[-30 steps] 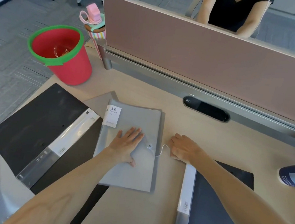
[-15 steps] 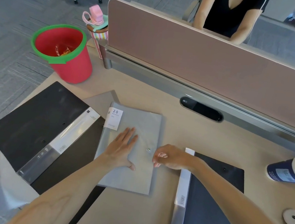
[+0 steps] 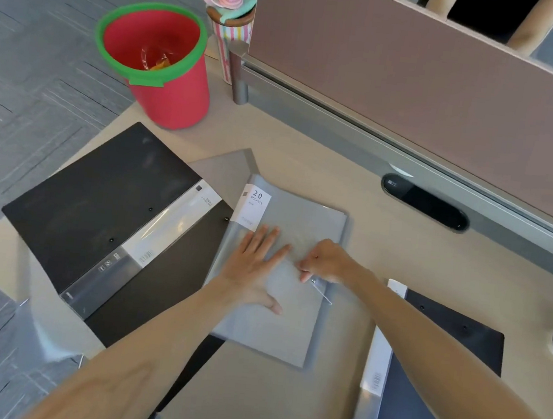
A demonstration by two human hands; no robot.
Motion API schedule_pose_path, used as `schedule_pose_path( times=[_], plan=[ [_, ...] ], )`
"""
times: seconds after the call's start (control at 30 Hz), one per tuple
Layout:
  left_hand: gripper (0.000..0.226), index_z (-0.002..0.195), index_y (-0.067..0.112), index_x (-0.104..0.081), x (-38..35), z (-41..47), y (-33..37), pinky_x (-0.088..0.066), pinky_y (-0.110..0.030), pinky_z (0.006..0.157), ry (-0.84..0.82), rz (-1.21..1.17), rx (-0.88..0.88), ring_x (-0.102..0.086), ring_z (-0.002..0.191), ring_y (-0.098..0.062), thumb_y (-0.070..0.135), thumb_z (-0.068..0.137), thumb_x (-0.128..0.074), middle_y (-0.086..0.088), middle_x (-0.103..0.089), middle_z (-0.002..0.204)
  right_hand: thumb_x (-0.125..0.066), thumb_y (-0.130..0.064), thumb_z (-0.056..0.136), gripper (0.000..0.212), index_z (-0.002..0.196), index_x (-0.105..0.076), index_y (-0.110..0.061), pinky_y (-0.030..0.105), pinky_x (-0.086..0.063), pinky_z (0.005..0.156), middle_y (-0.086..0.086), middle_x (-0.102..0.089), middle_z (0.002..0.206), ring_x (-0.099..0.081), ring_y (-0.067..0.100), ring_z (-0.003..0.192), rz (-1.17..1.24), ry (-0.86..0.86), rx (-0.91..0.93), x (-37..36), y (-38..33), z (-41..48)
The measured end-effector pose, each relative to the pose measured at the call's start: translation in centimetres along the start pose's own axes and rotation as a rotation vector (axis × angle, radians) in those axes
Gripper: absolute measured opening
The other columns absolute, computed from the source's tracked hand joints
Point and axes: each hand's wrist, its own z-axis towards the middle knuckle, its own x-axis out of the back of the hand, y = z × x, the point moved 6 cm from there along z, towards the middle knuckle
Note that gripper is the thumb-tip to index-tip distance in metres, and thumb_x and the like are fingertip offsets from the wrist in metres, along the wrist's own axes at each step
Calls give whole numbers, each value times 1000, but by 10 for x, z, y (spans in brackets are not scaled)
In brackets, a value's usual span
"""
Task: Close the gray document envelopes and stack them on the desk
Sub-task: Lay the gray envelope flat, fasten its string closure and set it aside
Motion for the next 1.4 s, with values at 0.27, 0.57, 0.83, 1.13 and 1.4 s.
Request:
schedule_pose_path(
  times=[0.27,0.57,0.83,1.13,1.4],
  plan=[
    [132,153,30,2,2,1,1,11,-45,118,-55,-47,49,23,147,-30,73,54,-73,-7,21,161,-64,-27,70,12,61,-66,-18,25,-52,54,-3,-71,64,-62,13,54,114,224,-93,22,48,-15],
    [130,153,30,6,7,1,6,12,-43,118,-117,-19,88,26,146,-29,75,56,-70,-7,25,160,-65,-14,81,4,82,-61,-11,38,-52,46,5,-60,68,-62,30,62,-604,419,557,-18,41,-60],
    [129,153,30,10,3,3,5,14,-44,117,-128,-3,94,30,144,-30,73,59,-69,-7,29,158,-80,-14,59,23,69,-60,-12,23,-21,38,2,-59,64,-57,21,51,-957,433,647,-42,16,-54],
    [130,153,29,7,0,3,5,15,-44,117,-106,-34,72,31,144,-30,71,58,-72,-8,29,158,-42,-25,86,27,104,-59,-12,35,-45,75,13,-64,110,-61,35,101,-576,198,124,-8,-2,-17],
    [129,153,32,6,-2,0,5,13,-43,118,-94,-72,95,30,145,-28,72,58,-71,-5,28,159,-52,-30,85,14,86,-64,-22,34,-51,76,1,-67,93,-64,28,90,-206,280,-7,13,46,-21]
  ],
)
